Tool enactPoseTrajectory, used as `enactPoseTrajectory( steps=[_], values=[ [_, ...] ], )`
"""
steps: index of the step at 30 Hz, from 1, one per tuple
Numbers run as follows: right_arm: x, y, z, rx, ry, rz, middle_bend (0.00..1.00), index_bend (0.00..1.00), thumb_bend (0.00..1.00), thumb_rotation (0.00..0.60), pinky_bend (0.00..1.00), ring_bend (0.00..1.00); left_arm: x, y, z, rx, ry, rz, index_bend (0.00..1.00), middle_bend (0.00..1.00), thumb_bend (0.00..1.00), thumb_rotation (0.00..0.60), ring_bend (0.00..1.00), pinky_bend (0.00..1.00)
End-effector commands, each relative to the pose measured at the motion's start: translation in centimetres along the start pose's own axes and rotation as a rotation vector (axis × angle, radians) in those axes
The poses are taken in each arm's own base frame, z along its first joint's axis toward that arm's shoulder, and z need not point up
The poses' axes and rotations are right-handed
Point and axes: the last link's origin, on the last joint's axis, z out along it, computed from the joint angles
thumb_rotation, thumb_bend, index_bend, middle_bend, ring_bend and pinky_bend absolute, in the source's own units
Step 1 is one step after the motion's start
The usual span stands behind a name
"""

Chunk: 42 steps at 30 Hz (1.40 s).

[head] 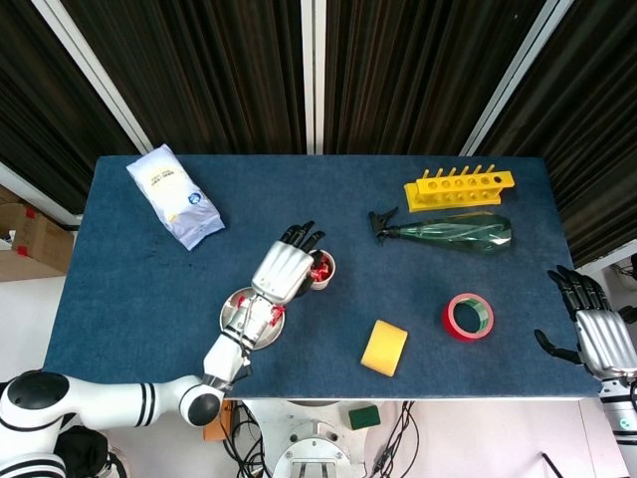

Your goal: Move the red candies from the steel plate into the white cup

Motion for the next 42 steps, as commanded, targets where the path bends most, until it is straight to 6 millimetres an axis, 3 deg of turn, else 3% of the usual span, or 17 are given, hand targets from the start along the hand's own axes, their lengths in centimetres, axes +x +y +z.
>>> enactPoseTrajectory(
  steps=[1,14,23,27,35,42],
  values=[
    [0.0,0.0,0.0,-0.001,0.001,0.001,0.00,0.01,0.28,0.600,0.00,0.00,-0.7,0.1,0.5,0.006,-0.019,0.008,0.60,0.19,0.34,0.600,0.06,0.16],
    [0.0,0.0,-0.1,0.002,0.000,-0.002,0.00,0.01,0.28,0.600,0.00,0.00,-1.6,-0.6,0.9,0.030,-0.035,0.014,0.57,0.19,0.34,0.600,0.06,0.16],
    [0.0,0.0,-0.1,0.002,0.001,-0.002,0.00,0.01,0.28,0.600,0.00,0.00,-1.6,-0.6,0.3,0.012,-0.039,0.035,0.32,0.19,0.34,0.600,0.06,0.16],
    [0.0,-0.1,-0.1,0.002,0.001,-0.003,0.00,0.01,0.28,0.600,0.00,0.00,-1.5,-0.7,0.0,0.008,-0.039,0.036,0.28,0.19,0.34,0.600,0.06,0.16],
    [-0.1,0.0,0.0,-0.001,-0.001,-0.005,0.00,0.01,0.28,0.600,0.00,0.00,0.0,-1.0,-2.1,0.000,-0.006,0.028,0.27,0.18,0.34,0.600,0.06,0.16],
    [-0.2,-0.1,-0.1,-0.002,-0.001,-0.005,0.00,0.01,0.28,0.600,0.00,0.00,0.7,-3.6,-5.6,0.060,-0.034,0.010,0.30,0.18,0.34,0.600,0.06,0.16]
  ],
)
